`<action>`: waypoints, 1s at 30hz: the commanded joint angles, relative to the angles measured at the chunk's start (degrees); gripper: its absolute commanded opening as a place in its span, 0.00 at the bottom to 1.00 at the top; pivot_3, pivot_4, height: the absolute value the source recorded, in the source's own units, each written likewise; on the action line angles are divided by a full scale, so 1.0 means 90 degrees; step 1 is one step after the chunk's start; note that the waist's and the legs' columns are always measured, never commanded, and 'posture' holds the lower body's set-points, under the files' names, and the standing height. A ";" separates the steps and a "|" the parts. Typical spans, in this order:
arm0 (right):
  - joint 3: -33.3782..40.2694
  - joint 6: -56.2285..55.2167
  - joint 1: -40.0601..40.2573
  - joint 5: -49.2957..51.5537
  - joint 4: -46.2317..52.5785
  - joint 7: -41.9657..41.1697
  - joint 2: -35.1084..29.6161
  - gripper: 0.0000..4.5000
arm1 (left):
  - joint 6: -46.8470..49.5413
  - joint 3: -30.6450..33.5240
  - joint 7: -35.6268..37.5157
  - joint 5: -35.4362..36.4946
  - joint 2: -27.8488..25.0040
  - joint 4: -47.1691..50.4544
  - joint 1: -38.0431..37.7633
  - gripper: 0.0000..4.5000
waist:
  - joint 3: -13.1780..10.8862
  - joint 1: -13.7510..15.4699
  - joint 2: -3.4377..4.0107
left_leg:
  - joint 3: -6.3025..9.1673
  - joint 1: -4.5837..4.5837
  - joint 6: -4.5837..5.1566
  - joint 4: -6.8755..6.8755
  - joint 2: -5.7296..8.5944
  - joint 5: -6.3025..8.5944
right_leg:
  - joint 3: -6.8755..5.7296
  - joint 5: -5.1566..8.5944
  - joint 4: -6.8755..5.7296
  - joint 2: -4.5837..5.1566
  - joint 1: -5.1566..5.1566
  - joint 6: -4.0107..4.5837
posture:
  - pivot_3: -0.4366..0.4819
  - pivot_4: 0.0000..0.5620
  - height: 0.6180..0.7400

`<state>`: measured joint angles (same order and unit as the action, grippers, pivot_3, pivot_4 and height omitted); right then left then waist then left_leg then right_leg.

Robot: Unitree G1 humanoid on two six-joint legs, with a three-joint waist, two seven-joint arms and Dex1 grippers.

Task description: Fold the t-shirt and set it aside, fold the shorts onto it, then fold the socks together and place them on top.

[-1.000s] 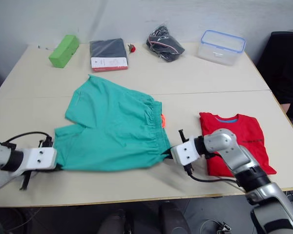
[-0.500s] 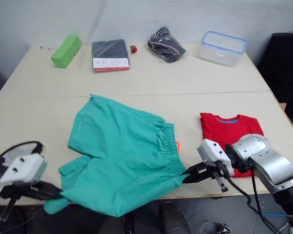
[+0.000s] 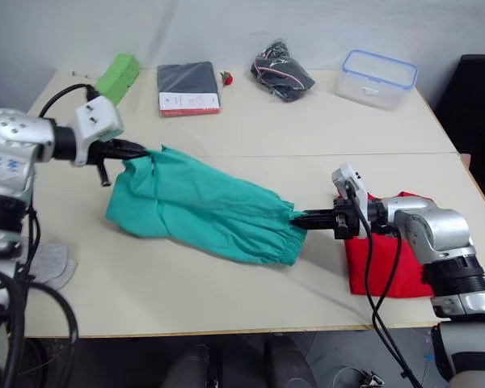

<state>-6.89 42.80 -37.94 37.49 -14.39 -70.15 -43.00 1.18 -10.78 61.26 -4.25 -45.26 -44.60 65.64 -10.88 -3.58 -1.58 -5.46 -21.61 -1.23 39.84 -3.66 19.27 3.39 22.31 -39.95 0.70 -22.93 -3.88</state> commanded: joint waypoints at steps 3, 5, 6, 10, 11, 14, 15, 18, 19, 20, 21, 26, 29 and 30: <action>0.0096 -0.0370 -0.0319 -0.0734 -0.0600 0.0563 0.0407 0.00 | -0.1494 -0.0294 -0.0867 -0.0796 0.0476 -0.2073 0.0884 0.00 | 0.0000 -0.0065 0.0000 | -0.0006 -0.0012 -0.0002 0.0002 -0.0001 -0.0001 | 0.0000 0.0000 -0.0023 0.0000 -0.0036 0.0000 | 0.48 0.27 1.00; 0.0184 -0.0373 -0.0374 -0.0844 -0.0671 0.0740 0.0562 0.06 | -0.1783 -0.0434 -0.0944 -0.1038 0.0567 -0.2477 0.0890 0.00 | 0.0000 -0.0122 0.0000 | -0.0009 -0.0040 -0.0002 0.0017 0.0000 -0.0001 | -0.0004 0.0000 -0.0062 0.0003 -0.0076 0.0000 | 0.48 0.27 1.00; 0.0239 -0.0346 -0.0422 -0.0898 -0.0708 0.0878 0.0631 0.12 | -0.1885 -0.0491 -0.0968 -0.1143 0.0589 -0.2630 0.0870 0.04 | 0.0000 -0.0149 0.0000 | -0.0008 -0.0055 -0.0002 0.0019 -0.0001 -0.0001 | -0.0006 0.0000 -0.0067 0.0004 -0.0091 0.0000 | 0.48 0.27 1.00; 0.0492 -0.0286 -0.0481 -0.0932 -0.0594 0.1102 0.0714 0.39 | -0.2183 -0.0533 -0.0945 -0.1342 0.0580 -0.2953 0.0836 0.28 | 0.0000 -0.0158 0.0000 | -0.0009 -0.0087 -0.0003 0.0025 -0.0001 -0.0002 | -0.0008 0.0000 -0.0110 0.0005 -0.0134 0.0000 | 0.48 0.27 1.00; 0.0564 -0.0274 -0.0464 -0.0915 -0.0504 0.1130 0.0688 0.47 | -0.2201 -0.0497 -0.1030 -0.1365 0.0560 -0.2989 0.0836 0.34 | 0.0000 -0.0148 0.0000 | -0.0010 -0.0093 -0.0005 0.0027 0.0000 -0.0003 | -0.0009 0.0000 -0.0113 0.0008 -0.0145 0.0000 | 0.48 0.27 1.00; 0.0982 -0.0370 -0.0383 -0.0828 0.0024 0.1284 0.0523 0.69 | -0.2270 -0.0147 -0.1255 -0.1152 0.0361 -0.2939 0.0929 0.55 | 0.0000 -0.0145 0.0000 | -0.0011 -0.0098 -0.0006 0.0028 0.0002 -0.0004 | -0.0015 0.0000 -0.0116 0.0013 -0.0151 0.0000 | 0.48 0.27 1.00; 0.1144 -0.0321 -0.0363 -0.0756 0.0220 0.1356 0.0495 0.78 | -0.2274 0.0005 -0.1242 -0.1032 0.0296 -0.2885 0.0971 0.62 | 0.0000 -0.0148 0.0000 | -0.0013 -0.0107 -0.0006 0.0028 0.0003 -0.0004 | -0.0015 0.0000 -0.0117 0.0016 -0.0160 0.0000 | 0.48 0.27 1.00; 0.1395 -0.0183 -0.0217 -0.0608 0.0967 0.1519 0.0442 1.00 | -0.2200 0.0469 -0.0780 -0.0580 0.0159 -0.2536 0.0994 0.84 | 0.0000 -0.0147 0.0000 | -0.0012 -0.0127 -0.0008 0.0035 0.0003 -0.0005 | -0.0022 0.0000 -0.0142 0.0018 -0.0184 0.0000 | 0.48 0.27 1.00; 0.1436 -0.0095 -0.0153 -0.0542 0.1291 0.1596 0.0455 1.00 | -0.2213 0.0578 -0.0520 -0.0430 0.0092 -0.2296 0.0924 0.91 | 0.0001 -0.0141 0.0000 | -0.0010 -0.0128 -0.0008 0.0036 0.0002 -0.0005 | -0.0026 0.0000 -0.0153 0.0018 -0.0184 0.0000 | 0.48 0.27 1.00; 0.1449 -0.0044 -0.0075 -0.0488 0.1610 0.1660 0.0479 1.00 | -0.2189 0.0660 -0.0300 -0.0298 0.0034 -0.2020 0.0829 0.98 | 0.0001 -0.0137 0.0000 | -0.0007 -0.0128 -0.0009 0.0036 0.0002 -0.0005 | -0.0031 0.0000 -0.0153 0.0019 -0.0182 0.0000 | 0.48 0.27 1.00; 0.1392 -0.0036 0.0024 -0.0484 0.1962 0.1711 0.0505 1.00 | -0.2091 0.0761 -0.0017 -0.0090 -0.0007 -0.1618 0.0683 0.99 | 0.0001 -0.0136 0.0000 | -0.0007 -0.0129 -0.0009 0.0037 0.0002 -0.0005 | -0.0033 0.0000 -0.0154 0.0020 -0.0182 0.0000 | 0.48 0.27 1.00; 0.0741 -0.0361 0.0367 -0.0855 0.3030 0.1897 0.0696 1.00 | -0.0652 0.1062 0.0749 0.0859 -0.0021 0.1031 -0.0352 0.99 | 0.0001 -0.0149 0.0001 | -0.0003 -0.0130 -0.0010 0.0040 0.0004 -0.0006 | -0.0033 0.0000 -0.0159 0.0024 -0.0179 0.0001 | 0.48 0.27 1.00; 0.0199 -0.0801 0.0454 -0.1379 0.3170 0.2048 0.0830 1.00 | 0.0433 0.0953 0.1157 0.1380 -0.0067 0.3000 -0.1330 0.99 | 0.0002 -0.0179 0.0001 | 0.0001 -0.0130 -0.0014 0.0041 0.0004 -0.0008 | -0.0030 0.0000 -0.0167 0.0023 -0.0180 0.0001 | 0.48 0.27 1.00; 0.0000 -0.0986 0.0484 -0.1587 0.3153 0.2077 0.0877 1.00 | 0.0593 0.0887 0.1153 0.1366 -0.0090 0.3406 -0.1590 0.99 | 0.0002 -0.0177 0.0001 | 0.0002 -0.0130 -0.0016 0.0040 0.0003 -0.0009 | -0.0030 0.0000 -0.0167 0.0023 -0.0180 0.0001 | 0.48 0.27 1.00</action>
<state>-5.48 37.05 -33.87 25.64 12.10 -52.09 -35.26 3.35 -2.84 70.79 6.10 -45.08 -20.99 52.32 -10.87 -5.17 -1.57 -5.43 -22.77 -1.39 40.21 -3.63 19.19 3.12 22.31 -41.46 0.91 -24.54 -3.88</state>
